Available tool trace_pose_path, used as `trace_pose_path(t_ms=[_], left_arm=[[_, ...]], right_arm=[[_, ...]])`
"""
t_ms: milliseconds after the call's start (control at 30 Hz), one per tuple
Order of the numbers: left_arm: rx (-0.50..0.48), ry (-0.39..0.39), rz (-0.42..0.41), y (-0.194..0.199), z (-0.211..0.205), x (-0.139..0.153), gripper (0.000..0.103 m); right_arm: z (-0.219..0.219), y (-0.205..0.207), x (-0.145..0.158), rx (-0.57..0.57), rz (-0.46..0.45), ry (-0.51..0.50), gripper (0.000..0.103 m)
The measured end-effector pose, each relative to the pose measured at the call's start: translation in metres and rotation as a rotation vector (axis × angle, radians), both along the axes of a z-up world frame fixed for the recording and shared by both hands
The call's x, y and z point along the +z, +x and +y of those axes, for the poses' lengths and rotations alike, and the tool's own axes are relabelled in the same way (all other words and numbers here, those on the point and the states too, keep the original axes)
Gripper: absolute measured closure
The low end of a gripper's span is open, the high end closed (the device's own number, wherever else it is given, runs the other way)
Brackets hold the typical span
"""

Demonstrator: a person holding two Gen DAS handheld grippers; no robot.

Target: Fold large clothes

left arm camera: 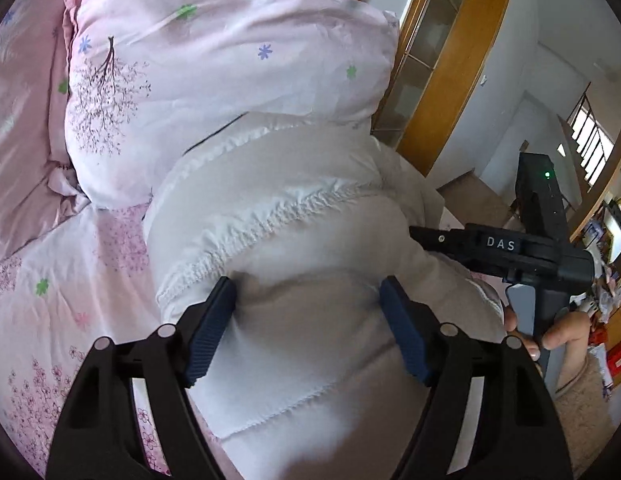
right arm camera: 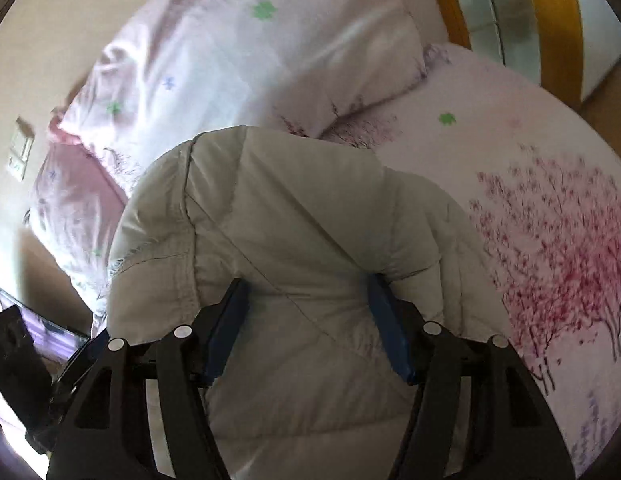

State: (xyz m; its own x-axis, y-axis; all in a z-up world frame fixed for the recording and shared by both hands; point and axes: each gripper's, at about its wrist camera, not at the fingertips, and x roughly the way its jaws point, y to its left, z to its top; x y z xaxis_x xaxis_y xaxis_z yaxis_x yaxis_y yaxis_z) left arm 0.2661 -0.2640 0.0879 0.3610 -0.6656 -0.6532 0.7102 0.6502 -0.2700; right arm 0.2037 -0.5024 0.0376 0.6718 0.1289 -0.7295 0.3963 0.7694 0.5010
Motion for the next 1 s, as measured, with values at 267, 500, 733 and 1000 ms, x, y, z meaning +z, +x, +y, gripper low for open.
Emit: trace_pose_path(t_ms=[267, 500, 733, 1000], left_arm=[[0.108, -0.220, 0.200, 0.044, 0.093, -0.001, 0.029], [0.071, -0.294, 0.476, 0.071, 0.105, -0.047, 0.025], [0.006, -0.335, 0.555, 0.068, 0.083, -0.059, 0.016], [-0.002, -0.341, 0.546, 0.067, 0.065, -0.063, 0.010]], right_arm=[[-0.030, -0.058, 0.031, 0.012, -0.125, 0.182, 0.015], [-0.064, -0.077, -0.007, -0.015, -0.041, 0.333, 0.012], [-0.068, -0.065, -0.049, 0.043, 0.017, 0.509, 0.009], [-0.050, -0.044, -0.069, 0.151, -0.023, 0.635, 0.004]])
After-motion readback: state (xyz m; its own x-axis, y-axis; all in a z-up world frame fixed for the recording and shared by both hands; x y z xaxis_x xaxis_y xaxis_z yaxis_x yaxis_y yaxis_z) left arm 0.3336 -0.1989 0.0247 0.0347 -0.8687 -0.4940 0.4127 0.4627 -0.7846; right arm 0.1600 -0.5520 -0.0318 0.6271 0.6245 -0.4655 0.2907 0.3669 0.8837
